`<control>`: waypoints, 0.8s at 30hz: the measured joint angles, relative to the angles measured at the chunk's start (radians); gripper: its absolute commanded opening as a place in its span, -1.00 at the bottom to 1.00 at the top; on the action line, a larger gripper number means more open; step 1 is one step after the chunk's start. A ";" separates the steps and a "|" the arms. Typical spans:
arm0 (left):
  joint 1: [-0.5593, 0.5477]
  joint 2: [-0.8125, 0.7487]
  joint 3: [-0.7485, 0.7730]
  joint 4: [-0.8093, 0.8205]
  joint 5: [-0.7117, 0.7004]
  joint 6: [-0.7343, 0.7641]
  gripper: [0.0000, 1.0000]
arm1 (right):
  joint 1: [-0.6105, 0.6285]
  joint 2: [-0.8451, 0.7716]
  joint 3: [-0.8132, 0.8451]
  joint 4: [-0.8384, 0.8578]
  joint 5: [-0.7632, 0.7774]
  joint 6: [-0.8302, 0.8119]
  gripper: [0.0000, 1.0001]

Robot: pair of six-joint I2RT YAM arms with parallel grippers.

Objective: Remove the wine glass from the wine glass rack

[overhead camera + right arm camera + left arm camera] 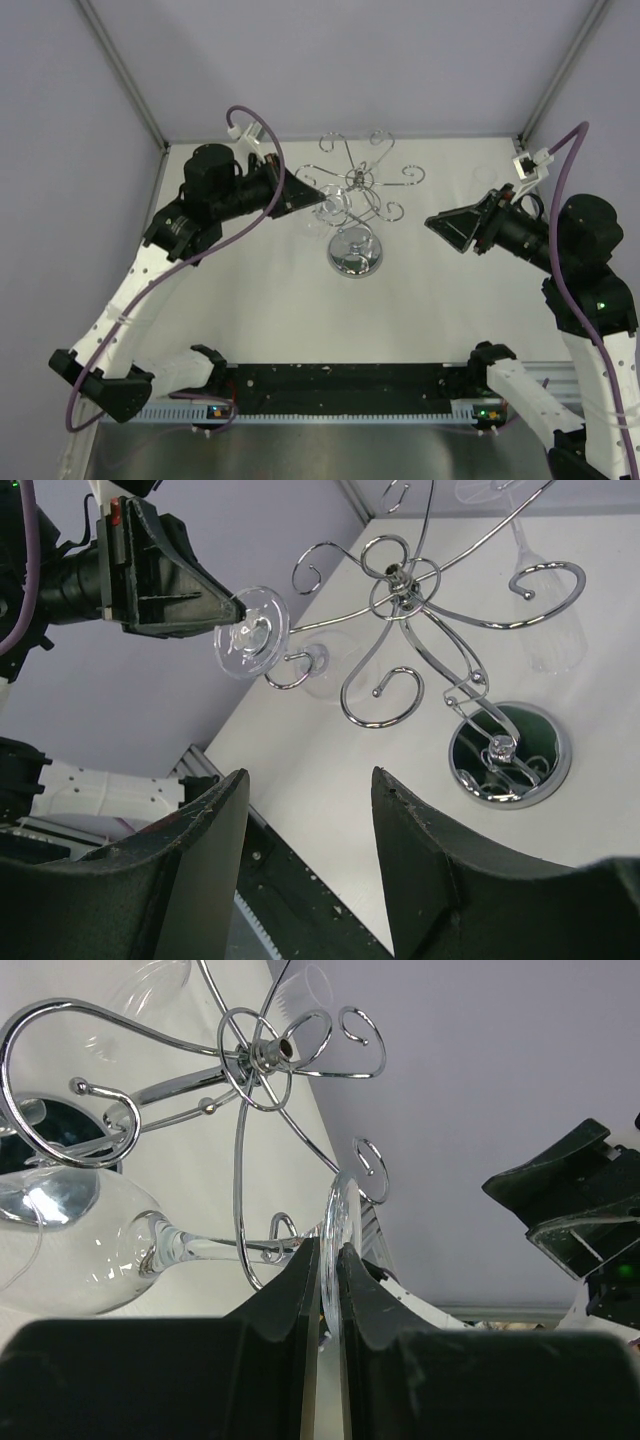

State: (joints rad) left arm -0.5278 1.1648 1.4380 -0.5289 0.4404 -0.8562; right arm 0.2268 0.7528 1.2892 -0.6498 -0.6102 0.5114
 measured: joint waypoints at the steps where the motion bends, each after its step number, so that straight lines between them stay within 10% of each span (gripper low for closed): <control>1: 0.003 0.003 0.000 0.006 0.003 -0.010 -1.00 | 0.000 0.000 0.000 0.000 0.000 0.002 0.04; 24: 0.004 0.141 -0.005 0.176 0.013 -0.222 -1.00 | 0.000 -0.042 -0.066 0.065 -0.005 0.048 0.04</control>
State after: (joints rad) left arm -0.5236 1.3060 1.4334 -0.3531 0.4530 -1.0779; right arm 0.2268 0.7105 1.2232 -0.5846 -0.6155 0.5594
